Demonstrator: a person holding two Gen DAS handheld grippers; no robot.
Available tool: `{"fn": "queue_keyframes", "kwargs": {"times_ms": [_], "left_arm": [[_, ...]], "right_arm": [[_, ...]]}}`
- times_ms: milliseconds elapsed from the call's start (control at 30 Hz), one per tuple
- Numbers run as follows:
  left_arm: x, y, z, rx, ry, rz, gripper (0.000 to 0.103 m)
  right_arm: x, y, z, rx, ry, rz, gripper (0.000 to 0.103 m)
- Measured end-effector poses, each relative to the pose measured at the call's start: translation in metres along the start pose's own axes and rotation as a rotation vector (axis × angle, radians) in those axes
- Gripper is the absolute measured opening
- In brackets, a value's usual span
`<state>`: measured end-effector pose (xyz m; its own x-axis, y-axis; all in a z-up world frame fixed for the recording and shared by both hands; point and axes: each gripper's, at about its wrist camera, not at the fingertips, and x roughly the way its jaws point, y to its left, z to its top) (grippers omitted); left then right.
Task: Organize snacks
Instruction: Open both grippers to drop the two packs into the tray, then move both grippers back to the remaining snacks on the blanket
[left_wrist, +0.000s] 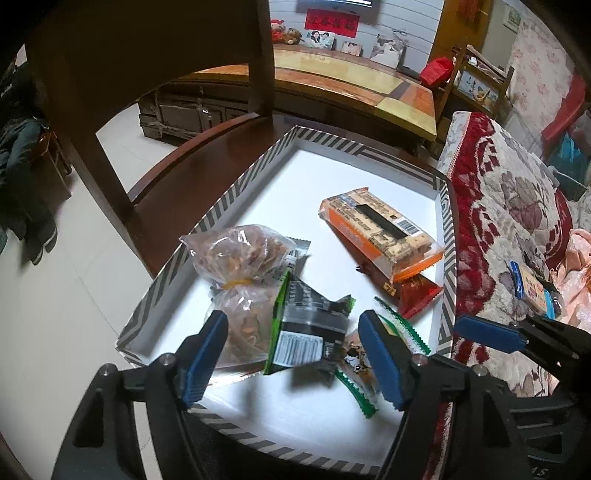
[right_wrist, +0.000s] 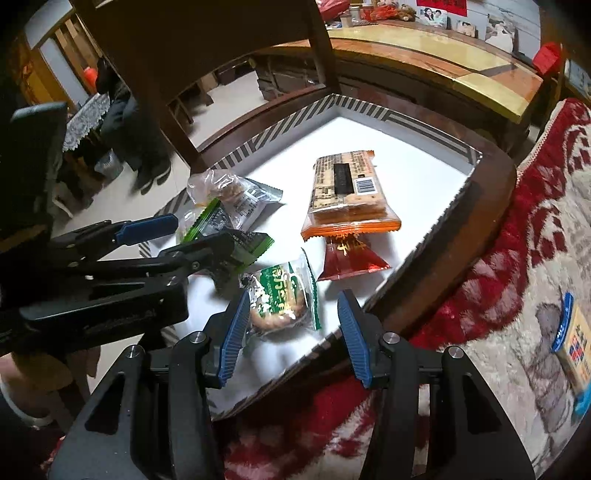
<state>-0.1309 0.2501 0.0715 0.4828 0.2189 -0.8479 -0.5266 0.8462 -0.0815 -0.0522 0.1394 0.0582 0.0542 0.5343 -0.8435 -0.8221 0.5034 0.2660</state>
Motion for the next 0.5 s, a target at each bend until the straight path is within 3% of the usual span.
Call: {"fn": "queue_keyframes", "kwargs": {"times_ms": [500], "left_arm": [[-0.01,-0.045,-0.005,0.085,-0.013,-0.029,0.081]], "right_arm": [[-0.029,-0.023,-0.021,0.063,-0.034,-0.031,0.049]]}}
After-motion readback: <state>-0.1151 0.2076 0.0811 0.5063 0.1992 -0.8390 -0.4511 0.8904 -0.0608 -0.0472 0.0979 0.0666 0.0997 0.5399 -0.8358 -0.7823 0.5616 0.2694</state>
